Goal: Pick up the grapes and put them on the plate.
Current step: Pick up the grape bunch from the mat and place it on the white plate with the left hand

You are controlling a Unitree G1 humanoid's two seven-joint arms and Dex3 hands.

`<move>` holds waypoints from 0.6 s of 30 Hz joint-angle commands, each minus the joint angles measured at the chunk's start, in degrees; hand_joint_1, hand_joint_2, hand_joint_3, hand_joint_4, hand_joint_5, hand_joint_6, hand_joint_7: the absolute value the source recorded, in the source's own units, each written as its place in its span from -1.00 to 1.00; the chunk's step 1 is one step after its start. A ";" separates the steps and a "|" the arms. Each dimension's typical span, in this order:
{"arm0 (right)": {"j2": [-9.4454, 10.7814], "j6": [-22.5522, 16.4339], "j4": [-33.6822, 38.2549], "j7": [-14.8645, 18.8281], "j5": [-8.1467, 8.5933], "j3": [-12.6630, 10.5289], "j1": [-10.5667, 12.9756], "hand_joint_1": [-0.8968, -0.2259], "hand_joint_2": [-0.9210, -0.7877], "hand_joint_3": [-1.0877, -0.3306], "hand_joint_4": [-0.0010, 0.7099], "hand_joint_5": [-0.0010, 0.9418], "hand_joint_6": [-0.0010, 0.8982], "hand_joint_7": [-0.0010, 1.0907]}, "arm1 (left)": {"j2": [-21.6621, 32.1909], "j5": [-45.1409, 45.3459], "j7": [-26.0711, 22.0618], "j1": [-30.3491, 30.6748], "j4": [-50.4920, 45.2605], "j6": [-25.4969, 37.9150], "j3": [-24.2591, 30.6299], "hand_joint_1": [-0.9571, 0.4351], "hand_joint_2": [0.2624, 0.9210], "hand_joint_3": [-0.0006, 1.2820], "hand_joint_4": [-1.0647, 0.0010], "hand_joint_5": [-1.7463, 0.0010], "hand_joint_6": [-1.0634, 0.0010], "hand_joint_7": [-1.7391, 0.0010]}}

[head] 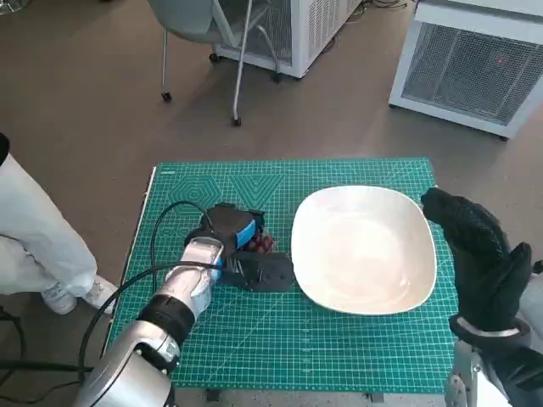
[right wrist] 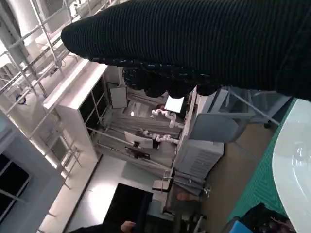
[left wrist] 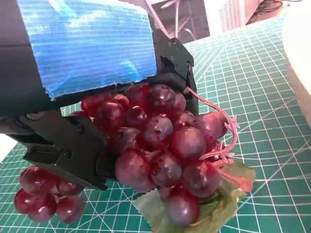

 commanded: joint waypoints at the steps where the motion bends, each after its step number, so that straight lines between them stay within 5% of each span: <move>1: -0.14 0.26 0.83 0.49 0.18 0.01 0.45 0.23 -1.00 0.46 0.61 -1.00 -0.57 0.23 | 0.68 -0.48 0.13 0.07 0.63 -0.14 0.20 0.38 1.00 -0.55 0.15 -0.75 0.26 -0.48; 18: -0.02 0.14 1.31 0.58 0.21 -0.08 0.05 0.23 -1.00 0.46 0.61 -1.00 -0.56 0.22 | 0.69 -1.60 0.34 -0.49 1.10 -0.45 0.61 0.38 1.00 -0.56 0.21 -0.86 0.12 -0.33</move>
